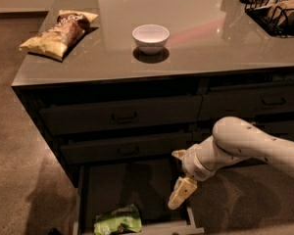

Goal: Pick green rice chip bag from bottom drawer and place on counter

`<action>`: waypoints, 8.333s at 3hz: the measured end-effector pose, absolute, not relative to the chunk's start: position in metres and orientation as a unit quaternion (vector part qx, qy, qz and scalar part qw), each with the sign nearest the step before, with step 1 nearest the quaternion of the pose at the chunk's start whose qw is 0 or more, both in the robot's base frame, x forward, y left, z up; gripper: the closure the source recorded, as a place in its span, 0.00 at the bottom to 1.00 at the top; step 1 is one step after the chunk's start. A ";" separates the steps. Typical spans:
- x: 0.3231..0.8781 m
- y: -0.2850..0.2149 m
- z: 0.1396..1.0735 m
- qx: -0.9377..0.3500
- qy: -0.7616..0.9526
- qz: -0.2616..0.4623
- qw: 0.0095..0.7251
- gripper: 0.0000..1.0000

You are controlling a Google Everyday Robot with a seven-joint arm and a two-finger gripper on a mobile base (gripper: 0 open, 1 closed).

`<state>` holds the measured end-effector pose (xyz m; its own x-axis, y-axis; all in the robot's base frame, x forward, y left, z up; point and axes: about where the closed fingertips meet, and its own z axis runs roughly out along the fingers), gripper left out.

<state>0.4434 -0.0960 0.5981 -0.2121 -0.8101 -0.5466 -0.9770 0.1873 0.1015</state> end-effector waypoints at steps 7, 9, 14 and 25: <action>0.525 0.041 0.279 -0.671 0.659 0.302 0.156 0.00; 0.537 0.050 0.260 -0.673 0.654 0.309 0.152 0.00; 0.511 0.076 0.170 -0.677 0.658 0.309 0.115 0.00; 0.483 0.104 0.140 -0.727 0.620 0.270 0.117 0.71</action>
Offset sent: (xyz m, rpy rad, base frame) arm 0.0708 0.1435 -0.2523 0.1969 -0.1016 -0.0345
